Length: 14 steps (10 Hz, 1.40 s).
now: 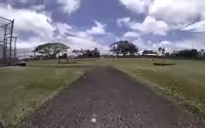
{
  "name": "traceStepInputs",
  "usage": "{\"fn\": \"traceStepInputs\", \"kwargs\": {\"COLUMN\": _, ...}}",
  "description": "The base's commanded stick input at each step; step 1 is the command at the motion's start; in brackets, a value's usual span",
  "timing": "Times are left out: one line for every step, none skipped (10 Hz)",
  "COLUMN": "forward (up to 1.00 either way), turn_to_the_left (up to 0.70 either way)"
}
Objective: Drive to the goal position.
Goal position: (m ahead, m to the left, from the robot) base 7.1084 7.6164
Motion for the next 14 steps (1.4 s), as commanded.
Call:
{"fn": "traceStepInputs", "kwargs": {"forward": 0.7, "turn_to_the_left": 0.0}}
{"fn": "traceStepInputs", "kwargs": {"forward": 0.7, "turn_to_the_left": 0.0}}
{"fn": "traceStepInputs", "kwargs": {"forward": 0.7, "turn_to_the_left": 0.0}}
{"fn": "traceStepInputs", "kwargs": {"forward": 0.7, "turn_to_the_left": -0.01}}
{"fn": "traceStepInputs", "kwargs": {"forward": 0.7, "turn_to_the_left": -0.09}}
{"fn": "traceStepInputs", "kwargs": {"forward": 0.7, "turn_to_the_left": -0.25}}
{"fn": "traceStepInputs", "kwargs": {"forward": 0.7, "turn_to_the_left": 0.0}}
{"fn": "traceStepInputs", "kwargs": {"forward": 0.7, "turn_to_the_left": 0.0}}
{"fn": "traceStepInputs", "kwargs": {"forward": 0.7, "turn_to_the_left": 0.0}}
{"fn": "traceStepInputs", "kwargs": {"forward": 0.7, "turn_to_the_left": 0.0}}
{"fn": "traceStepInputs", "kwargs": {"forward": 0.7, "turn_to_the_left": 0.0}}
{"fn": "traceStepInputs", "kwargs": {"forward": 0.7, "turn_to_the_left": 0.0}}
{"fn": "traceStepInputs", "kwargs": {"forward": 0.7, "turn_to_the_left": 0.0}}
{"fn": "traceStepInputs", "kwargs": {"forward": 0.7, "turn_to_the_left": 0.0}}
